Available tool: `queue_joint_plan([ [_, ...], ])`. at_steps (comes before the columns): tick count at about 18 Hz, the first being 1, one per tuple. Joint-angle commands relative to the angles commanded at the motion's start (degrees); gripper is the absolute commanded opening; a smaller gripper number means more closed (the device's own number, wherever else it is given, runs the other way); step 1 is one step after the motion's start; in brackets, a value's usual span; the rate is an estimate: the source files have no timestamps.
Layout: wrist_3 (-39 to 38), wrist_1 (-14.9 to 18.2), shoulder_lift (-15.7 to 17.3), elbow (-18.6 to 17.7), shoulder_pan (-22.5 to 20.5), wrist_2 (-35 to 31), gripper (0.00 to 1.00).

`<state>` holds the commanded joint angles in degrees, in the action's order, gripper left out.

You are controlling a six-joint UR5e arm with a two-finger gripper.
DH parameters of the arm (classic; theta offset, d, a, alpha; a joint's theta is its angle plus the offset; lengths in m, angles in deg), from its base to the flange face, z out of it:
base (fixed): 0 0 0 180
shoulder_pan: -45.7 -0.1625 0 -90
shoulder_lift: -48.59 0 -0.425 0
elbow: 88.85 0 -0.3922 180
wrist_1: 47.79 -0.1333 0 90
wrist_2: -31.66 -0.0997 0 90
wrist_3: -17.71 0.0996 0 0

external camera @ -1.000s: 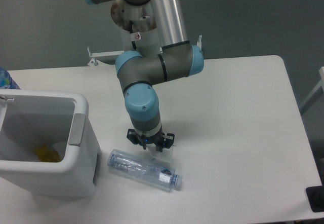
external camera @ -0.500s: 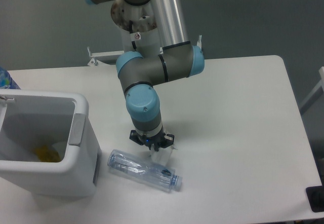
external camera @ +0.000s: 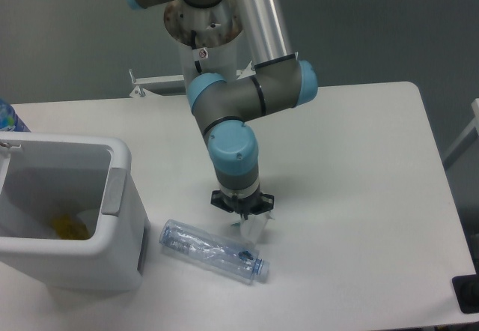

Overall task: Place the trash in the trash can
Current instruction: 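Lower the gripper and close it on the white paper, then lift the paper and carry it over the white trash bin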

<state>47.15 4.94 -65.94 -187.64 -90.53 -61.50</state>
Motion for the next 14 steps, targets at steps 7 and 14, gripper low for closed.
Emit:
queue_joint_plan([
  [7, -0.3, 0.1, 3.3, 1.8, -3.0, 7.4, 0.00],
  [14, -4.7, 0.2, 5.8, 6.5, -3.2, 14.6, 0.00],
])
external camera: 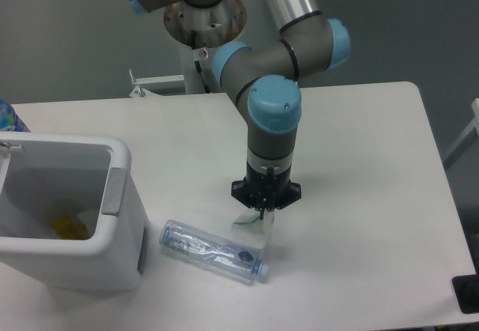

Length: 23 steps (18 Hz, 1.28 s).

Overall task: Place the trash in the trash can
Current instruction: 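Lift the paper and carry it over the white trash bin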

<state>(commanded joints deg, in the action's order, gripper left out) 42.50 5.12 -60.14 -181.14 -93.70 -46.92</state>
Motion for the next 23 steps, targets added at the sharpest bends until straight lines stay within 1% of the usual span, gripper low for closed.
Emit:
queue_joint_plan([
  [2, -1.3, 0.0, 0.4, 1.3, 0.3, 2.1, 0.00],
  [7, -7.5, 0.0, 3.8, 5.1, 1.4, 8.2, 0.00],
  [8, -8.4, -0.1, 4.7, 5.3, 1.5, 9.8, 0.00],
  [10, -9.1, -0.2, 5.2, 5.6, 1.8, 13.8, 0.00],
  [13, -10.8, -0.2, 6.6, 6.2, 3.9, 16.0, 0.00],
  [16, -14.1, -0.4, 7.8, 7.0, 4.2, 20.5, 0.00],
  [20, -16.1, -0.4, 9.4, 7.0, 4.2, 22.2, 0.00],
  [23, -18.8, -0.4, 9.8, 7.0, 4.7, 22.3, 0.00],
])
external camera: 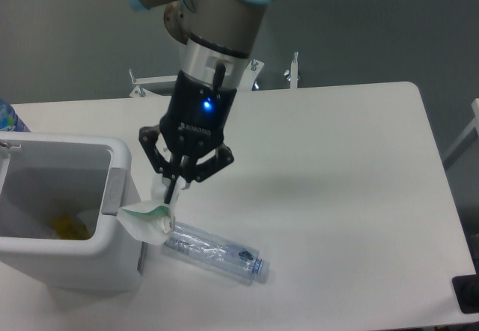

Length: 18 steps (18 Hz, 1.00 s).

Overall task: Place the trash in the trash can
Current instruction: 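Lift the paper and carry it over the white trash bin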

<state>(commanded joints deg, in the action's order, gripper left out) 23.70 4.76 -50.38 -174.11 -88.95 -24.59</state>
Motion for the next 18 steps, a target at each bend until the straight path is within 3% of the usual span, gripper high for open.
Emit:
queue_joint_plan([
  [18, -5.7, -0.3, 0.4, 0.5, 5.7, 0.9, 0.00],
])
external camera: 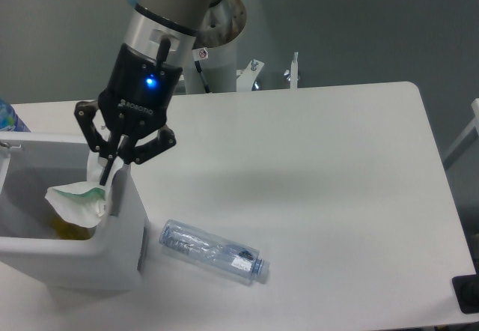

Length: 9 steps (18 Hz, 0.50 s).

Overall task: Place the trash in the trash can
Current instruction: 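Lift the paper and carry it over the white trash bin, then open the gripper to drop the paper into the bin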

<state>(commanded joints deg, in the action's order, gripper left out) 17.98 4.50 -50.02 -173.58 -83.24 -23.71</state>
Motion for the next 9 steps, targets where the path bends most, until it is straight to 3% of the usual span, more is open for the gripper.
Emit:
queue_joint_plan([
  [1, 0.1, 0.0, -0.2, 0.0, 0.2, 0.0, 0.00],
  [4, 0.4, -0.5, -0.7, 0.1, 1.1, 0.0, 0.20],
  [5, 0.4, -1.1, -1.0, 0.1, 1.1, 0.0, 0.39],
  [6, 0.4, -1.4, -1.1, 0.2, 1.1, 0.0, 0.43],
  [8, 0.5, -1.5, -1.1, 0.1, 1.1, 0.0, 0.68],
  [9, 0.5, -1.6, -1.1, 0.1, 1.1, -0.1, 0.74],
])
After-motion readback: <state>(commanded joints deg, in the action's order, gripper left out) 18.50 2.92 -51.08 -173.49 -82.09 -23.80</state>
